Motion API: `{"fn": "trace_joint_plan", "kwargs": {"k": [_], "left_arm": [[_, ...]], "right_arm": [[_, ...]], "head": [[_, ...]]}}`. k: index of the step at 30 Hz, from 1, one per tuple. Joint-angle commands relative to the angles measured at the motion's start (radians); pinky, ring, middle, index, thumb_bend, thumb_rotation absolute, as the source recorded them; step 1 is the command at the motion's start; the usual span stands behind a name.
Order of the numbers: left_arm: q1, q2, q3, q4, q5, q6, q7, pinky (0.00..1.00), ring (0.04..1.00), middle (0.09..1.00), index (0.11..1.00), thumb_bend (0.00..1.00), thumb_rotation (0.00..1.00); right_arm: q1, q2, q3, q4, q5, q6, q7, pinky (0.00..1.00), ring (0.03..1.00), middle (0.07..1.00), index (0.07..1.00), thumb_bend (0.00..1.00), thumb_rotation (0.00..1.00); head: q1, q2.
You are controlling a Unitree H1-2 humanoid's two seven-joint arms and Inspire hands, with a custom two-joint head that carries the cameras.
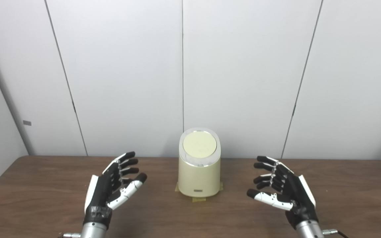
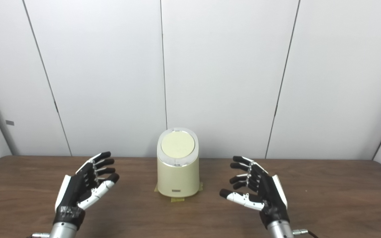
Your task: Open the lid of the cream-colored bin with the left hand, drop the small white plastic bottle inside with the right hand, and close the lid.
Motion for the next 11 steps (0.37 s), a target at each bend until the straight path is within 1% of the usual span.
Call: {"fn": "trace_joint_plan", "kwargs": {"k": [1, 2, 5, 6, 8, 11], "left_arm": [[-0.029, 0.000, -0.001, -0.005, -0.030, -0.019, -0.004, 0.56, 0.700, 0.763, 0.823, 0.77, 0.38], [-0.028, 0.003, -0.001, 0.005, -0.034, -0.023, -0.004, 0.56, 0.695, 0.760, 0.820, 0.77, 0.38], [-0.026, 0.007, -0.003, 0.027, -0.046, -0.022, -0.004, 0.55, 0.674, 0.740, 0.804, 0.77, 0.35], [-0.026, 0.009, -0.004, 0.030, -0.047, -0.021, -0.004, 0.55, 0.682, 0.744, 0.801, 0.75, 0.34], [-0.028, 0.010, -0.006, 0.036, -0.047, -0.020, -0.004, 0.55, 0.691, 0.749, 0.799, 0.74, 0.33], [-0.032, 0.012, -0.009, 0.046, -0.044, -0.024, -0.004, 0.55, 0.692, 0.745, 0.785, 0.75, 0.33]], "right_arm": [[-0.026, -0.012, -0.002, -0.036, -0.002, -0.042, -0.005, 0.48, 0.553, 0.720, 0.732, 0.77, 0.20], [-0.023, -0.010, -0.002, -0.036, -0.007, -0.045, -0.009, 0.49, 0.555, 0.721, 0.733, 0.77, 0.20], [-0.018, -0.009, -0.002, -0.034, -0.029, -0.054, -0.024, 0.57, 0.607, 0.731, 0.733, 0.78, 0.20], [-0.017, -0.009, -0.001, -0.035, -0.035, -0.055, -0.027, 0.59, 0.621, 0.739, 0.737, 0.79, 0.20], [-0.015, -0.007, -0.002, -0.035, -0.037, -0.055, -0.031, 0.60, 0.636, 0.748, 0.741, 0.79, 0.21], [-0.012, -0.009, -0.006, -0.015, -0.032, -0.073, -0.032, 0.61, 0.667, 0.767, 0.758, 0.81, 0.22]], "head": [[0.003, 0.000], [0.003, 0.000], [-0.002, 0.001], [-0.004, 0.001], [-0.004, 0.002], [-0.008, 0.000]]}}
